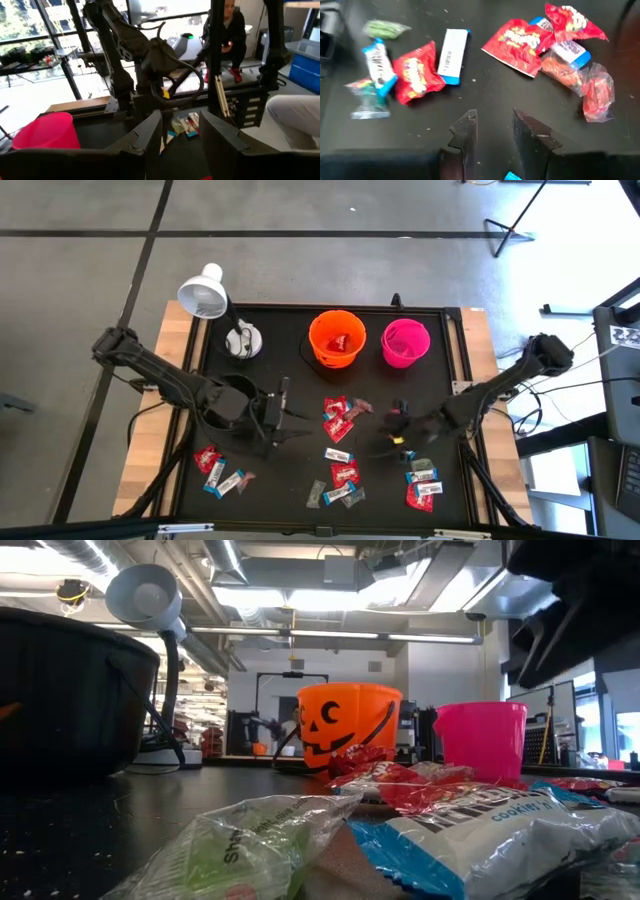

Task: Sort candy
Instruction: Put the orange candy into the pink bucket

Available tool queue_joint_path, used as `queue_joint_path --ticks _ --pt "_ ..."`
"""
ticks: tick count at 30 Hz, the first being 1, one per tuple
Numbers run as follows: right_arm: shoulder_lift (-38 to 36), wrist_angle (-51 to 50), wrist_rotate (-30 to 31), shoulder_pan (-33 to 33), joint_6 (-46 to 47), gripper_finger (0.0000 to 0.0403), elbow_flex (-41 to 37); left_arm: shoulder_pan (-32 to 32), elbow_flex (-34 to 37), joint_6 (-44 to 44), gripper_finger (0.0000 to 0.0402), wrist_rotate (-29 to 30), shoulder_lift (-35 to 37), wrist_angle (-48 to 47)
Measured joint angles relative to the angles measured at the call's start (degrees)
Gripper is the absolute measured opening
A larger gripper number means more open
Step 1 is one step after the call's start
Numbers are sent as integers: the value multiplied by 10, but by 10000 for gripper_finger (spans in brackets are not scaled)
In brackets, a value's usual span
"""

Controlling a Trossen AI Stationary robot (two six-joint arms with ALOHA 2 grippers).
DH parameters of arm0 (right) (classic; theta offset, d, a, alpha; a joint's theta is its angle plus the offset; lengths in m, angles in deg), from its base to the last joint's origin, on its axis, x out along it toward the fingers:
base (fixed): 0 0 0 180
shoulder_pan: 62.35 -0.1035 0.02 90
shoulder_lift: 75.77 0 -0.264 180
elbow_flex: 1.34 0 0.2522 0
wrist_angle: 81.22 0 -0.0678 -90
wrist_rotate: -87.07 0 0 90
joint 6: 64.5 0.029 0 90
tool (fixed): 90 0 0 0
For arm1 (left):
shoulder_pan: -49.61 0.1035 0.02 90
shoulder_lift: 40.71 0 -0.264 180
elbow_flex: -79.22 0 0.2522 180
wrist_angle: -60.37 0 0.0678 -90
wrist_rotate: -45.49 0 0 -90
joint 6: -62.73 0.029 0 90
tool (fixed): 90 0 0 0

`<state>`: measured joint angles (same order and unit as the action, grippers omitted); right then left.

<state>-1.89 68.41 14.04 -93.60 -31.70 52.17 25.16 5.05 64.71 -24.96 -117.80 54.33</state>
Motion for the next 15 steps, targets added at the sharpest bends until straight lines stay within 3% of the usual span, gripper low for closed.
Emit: queue_joint_path --ticks 7,15 --pt "54 -3 26 45 -23 119 30 -5 0 -27 121 -11 -15 5" --pt "59 -1 30 86 -87 119 69 -10 0 -1 121 1 -12 35"
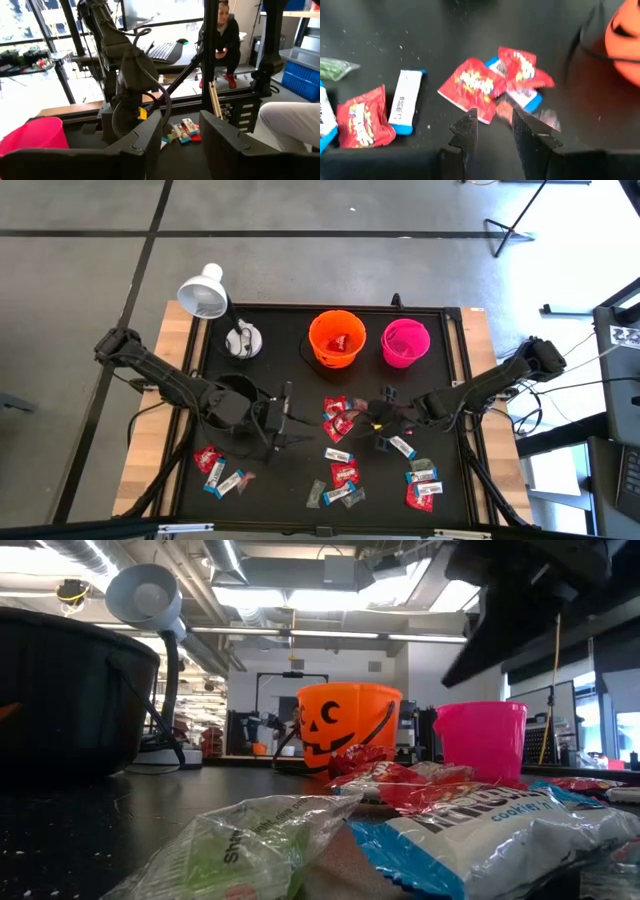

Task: Sort candy
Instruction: Put the orange candy into the pink bucket

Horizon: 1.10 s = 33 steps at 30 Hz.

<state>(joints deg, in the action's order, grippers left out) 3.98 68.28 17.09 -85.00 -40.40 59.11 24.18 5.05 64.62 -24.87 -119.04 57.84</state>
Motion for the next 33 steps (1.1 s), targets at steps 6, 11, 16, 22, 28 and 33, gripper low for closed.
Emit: queue_joint_path --ticks 6,11,16,22,28,33 --pt "0 5 17 10 -24 119 11 0 0 0 121 7 0 5" --pt "0 1 30 11 -38 119 11 -6 0 -2 121 7 0 17" --pt "5 -15 63 15 -25 124 11 -6 0 0 121 2 0 39" --pt "55 -17 45 54 -32 158 11 -6 0 2 121 4 0 40" --pt "120 -13 17 85 -36 184 11 -6 0 2 121 4 0 40" --pt "156 -15 -9 89 -36 186 11 -6 0 2 121 4 0 39"
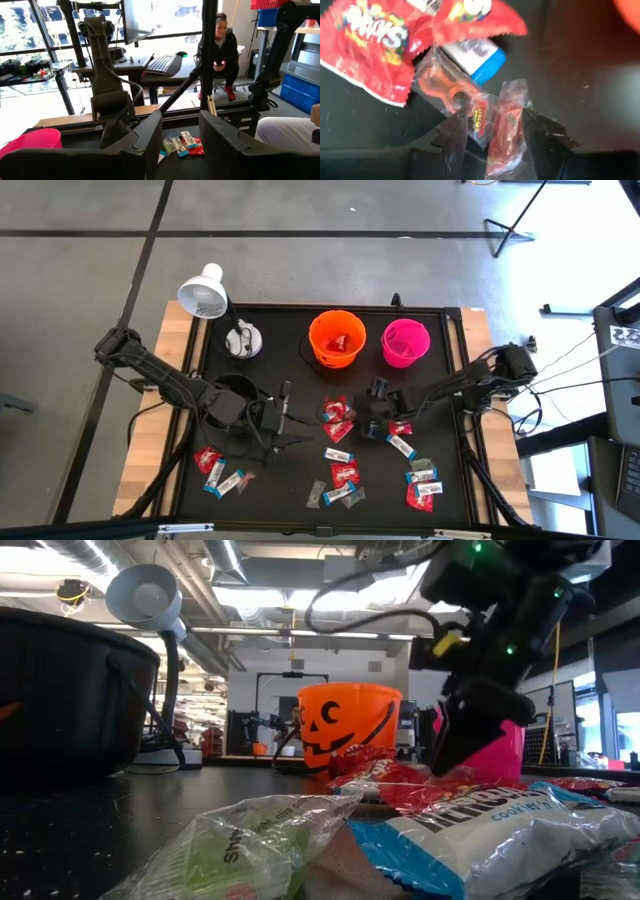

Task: Sort candy
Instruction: Put the orange candy into the pink bucket

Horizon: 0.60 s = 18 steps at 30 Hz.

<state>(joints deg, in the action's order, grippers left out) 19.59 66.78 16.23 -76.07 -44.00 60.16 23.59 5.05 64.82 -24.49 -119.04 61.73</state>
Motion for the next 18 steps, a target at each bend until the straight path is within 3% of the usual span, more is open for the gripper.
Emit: queue_joint_path --ticks 8,18 --pt "12 -2 -40 -1 2 165 0 0 0 0 121 0 0 -1" --pt "-3 -16 -99 -2 27 20 0 0 0 -5 121 0 0 -11"
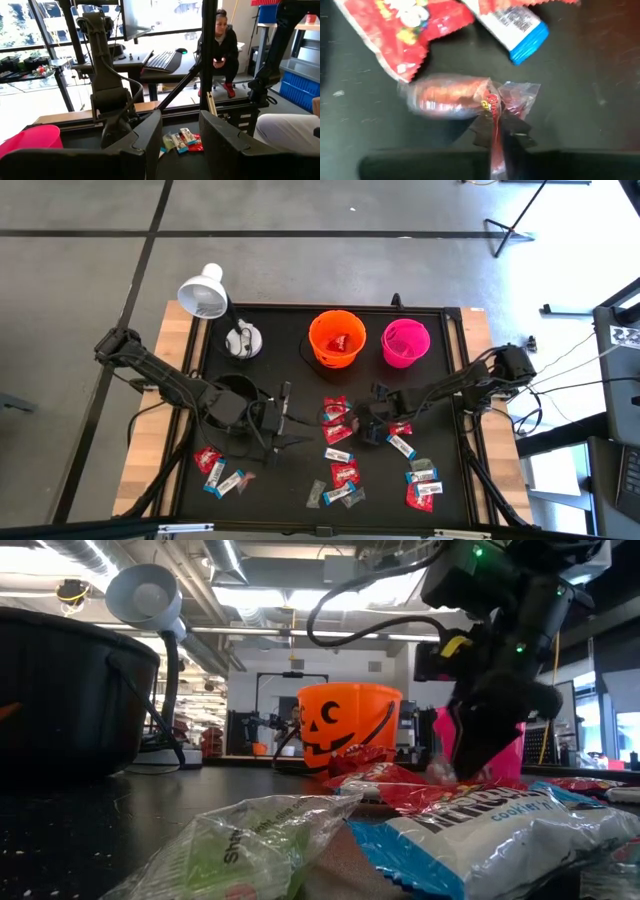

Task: Sort candy
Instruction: Put the orange candy into the pink bucket

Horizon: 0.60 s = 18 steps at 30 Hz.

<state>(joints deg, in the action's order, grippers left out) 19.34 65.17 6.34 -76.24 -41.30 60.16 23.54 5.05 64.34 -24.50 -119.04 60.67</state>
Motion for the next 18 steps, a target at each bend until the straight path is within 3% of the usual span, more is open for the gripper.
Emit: queue_joint_path --ticks 18 --pt "-150 3 1 0 37 3 -1 -22 0 -15 121 5 -1 -17"
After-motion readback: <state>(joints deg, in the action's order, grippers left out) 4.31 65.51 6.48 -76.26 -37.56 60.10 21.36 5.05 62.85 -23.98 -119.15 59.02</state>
